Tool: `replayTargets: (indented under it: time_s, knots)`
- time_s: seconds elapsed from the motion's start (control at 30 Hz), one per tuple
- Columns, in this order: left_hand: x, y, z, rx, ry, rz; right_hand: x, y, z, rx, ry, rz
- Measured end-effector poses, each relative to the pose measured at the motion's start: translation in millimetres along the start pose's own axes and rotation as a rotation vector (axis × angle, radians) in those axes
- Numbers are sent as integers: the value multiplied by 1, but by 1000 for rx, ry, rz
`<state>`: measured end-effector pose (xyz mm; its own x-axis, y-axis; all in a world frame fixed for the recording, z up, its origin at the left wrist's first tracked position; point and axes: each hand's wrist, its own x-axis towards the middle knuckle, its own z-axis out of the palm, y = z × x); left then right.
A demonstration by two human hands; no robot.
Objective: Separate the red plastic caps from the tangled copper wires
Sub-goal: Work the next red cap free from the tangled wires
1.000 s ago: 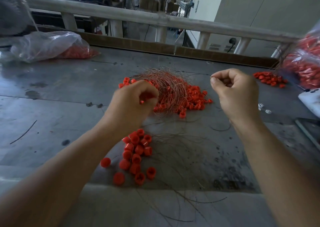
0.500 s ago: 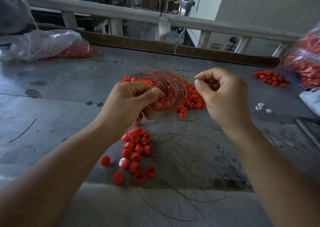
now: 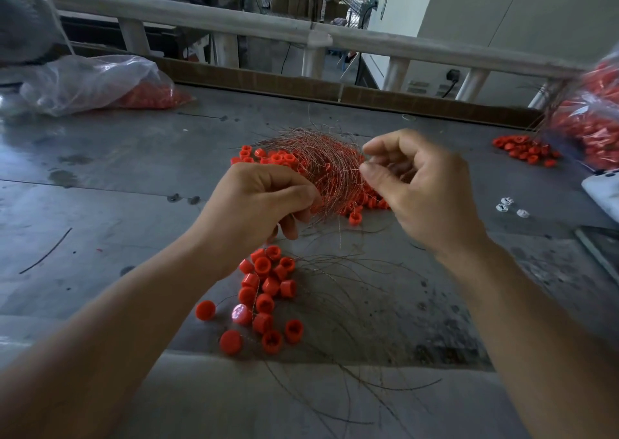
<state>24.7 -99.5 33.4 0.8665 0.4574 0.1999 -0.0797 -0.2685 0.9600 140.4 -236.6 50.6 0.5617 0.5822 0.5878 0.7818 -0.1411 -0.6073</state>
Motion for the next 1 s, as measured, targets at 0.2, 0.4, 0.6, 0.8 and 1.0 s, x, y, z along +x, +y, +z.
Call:
replayTargets:
  time_s: [0.2, 0.4, 0.6, 0.8, 1.0]
  knots:
    - [-2, 0, 3, 40, -53, 58, -5, -8, 7, -119, -150, -182]
    - [-2, -4, 2, 27, 12, 135, -3, -7, 1, -57, -34, -126]
    - [-2, -3, 4, -50, 6, 140, -3, -10, 2, 11, -43, -81]
    - [-3, 2, 3, -105, 2, 123, -2, -13, 2, 98, -57, -61]
    - [-4, 2, 1, -223, -46, 69, -3, -16, 2, 80, -94, -66]
